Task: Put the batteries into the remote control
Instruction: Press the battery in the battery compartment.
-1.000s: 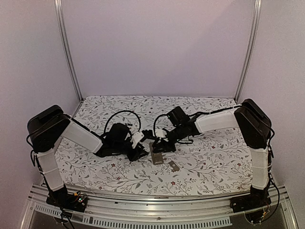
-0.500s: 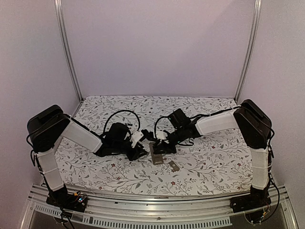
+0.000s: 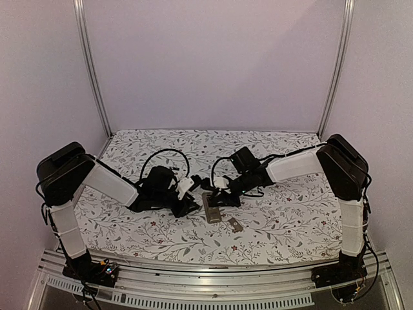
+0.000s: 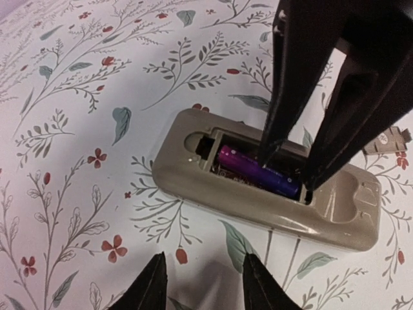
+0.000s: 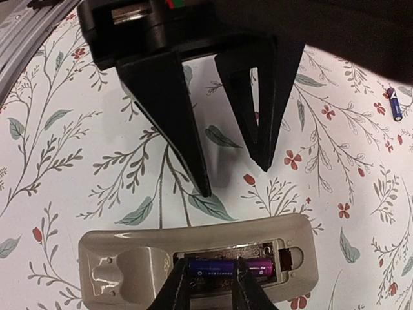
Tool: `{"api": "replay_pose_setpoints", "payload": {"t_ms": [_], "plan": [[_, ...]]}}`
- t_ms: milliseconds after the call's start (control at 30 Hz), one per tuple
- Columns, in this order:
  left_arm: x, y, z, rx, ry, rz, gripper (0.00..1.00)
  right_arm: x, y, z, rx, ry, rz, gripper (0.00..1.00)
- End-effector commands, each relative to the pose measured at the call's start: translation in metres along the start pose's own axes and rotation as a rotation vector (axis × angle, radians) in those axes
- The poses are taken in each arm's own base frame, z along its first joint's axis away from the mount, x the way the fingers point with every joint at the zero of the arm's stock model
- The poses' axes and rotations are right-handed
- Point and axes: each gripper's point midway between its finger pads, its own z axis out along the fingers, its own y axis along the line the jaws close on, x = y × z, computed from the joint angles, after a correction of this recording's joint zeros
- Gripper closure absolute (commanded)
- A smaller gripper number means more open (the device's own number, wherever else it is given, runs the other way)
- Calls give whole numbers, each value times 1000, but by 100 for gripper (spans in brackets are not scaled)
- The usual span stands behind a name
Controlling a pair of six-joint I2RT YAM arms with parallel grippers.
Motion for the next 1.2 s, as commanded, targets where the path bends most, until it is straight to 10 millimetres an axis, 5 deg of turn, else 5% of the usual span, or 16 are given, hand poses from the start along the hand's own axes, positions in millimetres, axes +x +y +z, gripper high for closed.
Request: {"api": "replay_pose_setpoints", "payload": {"t_ms": [0,433,700,867,967,1167], "plan": [[2,4,0,0,7,-14,60,47,5,2,-17,110,60,78],[2,2,3,13,7,-19,60,32,16,12,-68,83,52,78],[1,3,2,9,3,-16,60,-47,5,-21,-50,-99,66,72],[2,4,3,3,8,-16,60,-60,-13,-37,22,-113,313,70],[1,7,2,-13,2,-17,60,-45,-30,-41,53,-97,667,71],[1,20,0,-91,6,-25,61,-30,-12,-33,151,-18,1035,87]]}}
